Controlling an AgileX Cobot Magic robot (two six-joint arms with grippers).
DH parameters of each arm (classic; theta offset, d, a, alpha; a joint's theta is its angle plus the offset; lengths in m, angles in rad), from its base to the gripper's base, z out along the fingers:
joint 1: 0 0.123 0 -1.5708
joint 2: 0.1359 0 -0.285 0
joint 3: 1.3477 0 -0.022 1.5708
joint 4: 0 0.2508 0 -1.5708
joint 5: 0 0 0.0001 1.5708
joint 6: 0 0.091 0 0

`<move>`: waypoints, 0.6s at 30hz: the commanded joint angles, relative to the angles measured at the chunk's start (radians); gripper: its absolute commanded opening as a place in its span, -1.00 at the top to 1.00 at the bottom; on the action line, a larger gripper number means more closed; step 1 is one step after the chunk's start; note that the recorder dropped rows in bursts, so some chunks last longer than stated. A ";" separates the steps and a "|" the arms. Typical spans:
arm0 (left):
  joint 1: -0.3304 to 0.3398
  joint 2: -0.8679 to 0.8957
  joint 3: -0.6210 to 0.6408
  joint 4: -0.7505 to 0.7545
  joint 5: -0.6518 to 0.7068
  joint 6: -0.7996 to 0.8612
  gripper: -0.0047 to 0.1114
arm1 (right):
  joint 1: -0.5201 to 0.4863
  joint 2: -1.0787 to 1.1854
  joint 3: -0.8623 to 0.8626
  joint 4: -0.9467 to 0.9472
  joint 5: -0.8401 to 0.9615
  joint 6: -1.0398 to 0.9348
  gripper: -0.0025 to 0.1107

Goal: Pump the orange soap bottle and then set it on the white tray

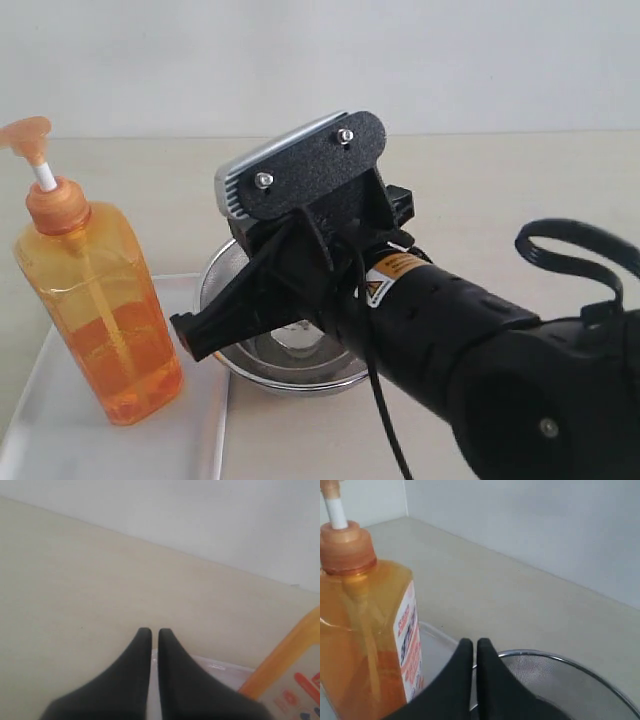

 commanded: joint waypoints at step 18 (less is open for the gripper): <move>0.000 0.098 -0.019 0.107 0.049 -0.040 0.84 | -0.203 0.138 0.013 -0.839 -0.086 0.580 0.96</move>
